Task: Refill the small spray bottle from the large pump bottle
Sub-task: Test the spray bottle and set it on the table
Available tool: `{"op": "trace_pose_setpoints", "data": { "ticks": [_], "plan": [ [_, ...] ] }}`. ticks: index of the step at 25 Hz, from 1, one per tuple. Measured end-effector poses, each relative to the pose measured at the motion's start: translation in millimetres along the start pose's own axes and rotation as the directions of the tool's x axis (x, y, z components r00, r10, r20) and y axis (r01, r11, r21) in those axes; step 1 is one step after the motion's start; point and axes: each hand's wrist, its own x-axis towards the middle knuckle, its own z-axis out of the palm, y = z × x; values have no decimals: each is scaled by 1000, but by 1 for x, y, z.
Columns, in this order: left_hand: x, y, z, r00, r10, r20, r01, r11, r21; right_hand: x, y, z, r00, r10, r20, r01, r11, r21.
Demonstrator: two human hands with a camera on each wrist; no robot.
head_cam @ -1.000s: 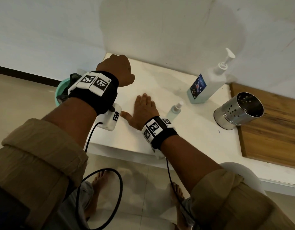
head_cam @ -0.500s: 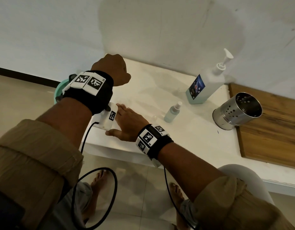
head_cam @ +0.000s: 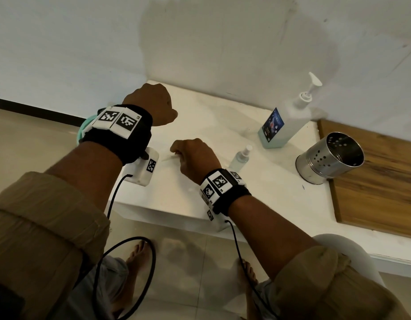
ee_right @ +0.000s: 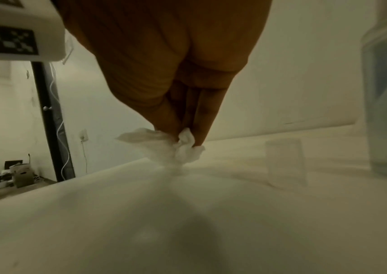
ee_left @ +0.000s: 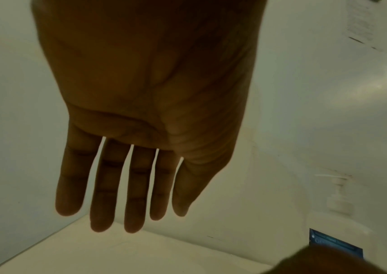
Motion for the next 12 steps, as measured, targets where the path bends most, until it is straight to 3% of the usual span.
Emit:
{"op": "trace_pose_setpoints", "data": {
  "ticks": [3,6,8,12],
  "plan": [
    [-5,3,0,985,122,126,-122,992,-4,1,2,-17,989,2,-147,2,1000,27],
    [-11,10,4,931,241,274,-259,965,31,10,6,-34,955,31,-294,-10,997,72],
    [-9,10,6,923,271,273,-282,959,1,15,10,-43,924,78,-374,-4,981,194],
    [-2,6,7,949,282,144,-278,959,-46,17,12,-59,881,141,-451,88,889,450]
  ]
}}
